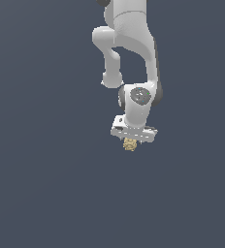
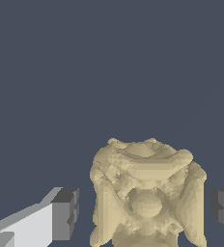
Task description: Pick up the object and move it to a goal position.
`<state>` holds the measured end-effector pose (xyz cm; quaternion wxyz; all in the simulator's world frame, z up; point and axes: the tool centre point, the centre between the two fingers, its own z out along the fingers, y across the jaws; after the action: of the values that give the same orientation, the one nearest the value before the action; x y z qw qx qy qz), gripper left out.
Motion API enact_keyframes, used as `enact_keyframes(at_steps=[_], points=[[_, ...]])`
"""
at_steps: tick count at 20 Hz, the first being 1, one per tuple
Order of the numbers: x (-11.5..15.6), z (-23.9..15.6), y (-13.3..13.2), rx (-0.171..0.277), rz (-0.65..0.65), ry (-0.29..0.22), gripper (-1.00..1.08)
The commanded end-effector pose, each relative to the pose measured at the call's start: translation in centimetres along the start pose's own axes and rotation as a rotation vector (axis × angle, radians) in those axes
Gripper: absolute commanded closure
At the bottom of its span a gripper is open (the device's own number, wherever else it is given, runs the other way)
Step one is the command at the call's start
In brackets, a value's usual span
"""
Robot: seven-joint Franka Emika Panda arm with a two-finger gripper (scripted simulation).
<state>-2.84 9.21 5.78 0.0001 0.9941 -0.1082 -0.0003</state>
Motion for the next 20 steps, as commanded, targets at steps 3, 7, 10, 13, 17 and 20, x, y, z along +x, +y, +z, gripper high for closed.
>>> enact_keyframes(at_steps=[3, 7, 10, 13, 17, 20], points=[[0.02, 1.45, -0.03, 0.000, 0.001, 0.001, -0.92], [0.08, 1.66, -0.07, 0.000, 0.001, 0.001, 1.08], [0.08, 1.66, -0.07, 0.000, 0.001, 0.001, 1.08], [0.08, 1.66, -0.07, 0.000, 0.001, 0.001, 1.08], [0.07, 1.58, -0.10, 0.001, 0.001, 0.001, 1.08], [0.26, 1.43, 0.19, 0.001, 0.001, 0.001, 1.08]])
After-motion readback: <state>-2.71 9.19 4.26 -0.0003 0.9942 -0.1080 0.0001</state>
